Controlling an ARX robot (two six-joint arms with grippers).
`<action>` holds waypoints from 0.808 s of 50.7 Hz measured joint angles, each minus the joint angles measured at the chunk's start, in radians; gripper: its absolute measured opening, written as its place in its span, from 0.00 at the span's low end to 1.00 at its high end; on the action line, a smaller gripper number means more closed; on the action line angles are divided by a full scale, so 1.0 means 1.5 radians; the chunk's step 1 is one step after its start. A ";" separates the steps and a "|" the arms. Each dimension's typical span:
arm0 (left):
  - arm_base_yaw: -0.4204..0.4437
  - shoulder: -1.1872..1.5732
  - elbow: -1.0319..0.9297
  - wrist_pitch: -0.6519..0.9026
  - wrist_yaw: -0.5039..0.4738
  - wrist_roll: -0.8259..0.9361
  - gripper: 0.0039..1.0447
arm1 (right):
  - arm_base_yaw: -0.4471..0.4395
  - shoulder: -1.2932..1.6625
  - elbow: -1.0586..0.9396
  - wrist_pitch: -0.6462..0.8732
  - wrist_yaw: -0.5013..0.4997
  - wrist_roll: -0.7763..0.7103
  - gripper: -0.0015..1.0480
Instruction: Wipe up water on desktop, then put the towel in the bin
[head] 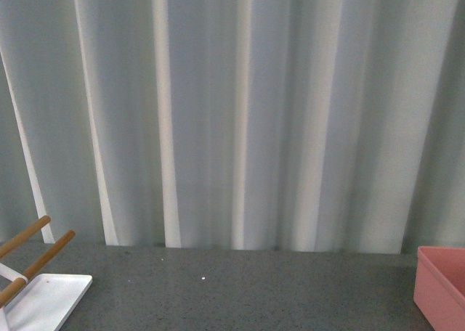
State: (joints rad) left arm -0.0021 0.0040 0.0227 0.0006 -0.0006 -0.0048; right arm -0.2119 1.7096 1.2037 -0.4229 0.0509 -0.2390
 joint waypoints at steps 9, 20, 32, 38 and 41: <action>0.000 0.000 0.000 0.000 0.000 0.000 0.94 | 0.000 0.000 0.000 0.000 0.000 0.001 0.95; 0.000 0.000 0.000 0.000 0.000 0.000 0.94 | 0.000 0.000 0.000 0.000 0.000 0.001 0.93; 0.000 0.000 0.000 0.000 -0.002 0.000 0.94 | -0.002 -0.040 -0.187 0.402 -0.154 0.093 0.76; 0.000 0.000 0.000 0.000 0.000 0.000 0.94 | 0.022 -0.094 -0.385 0.817 -0.153 0.131 0.54; 0.000 0.000 0.000 0.000 0.000 0.000 0.94 | 0.034 -0.143 -0.437 0.905 -0.143 0.136 0.42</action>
State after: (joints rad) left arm -0.0021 0.0040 0.0227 0.0006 -0.0006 -0.0048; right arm -0.1616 1.4956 0.5480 0.9352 -0.1635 -0.0345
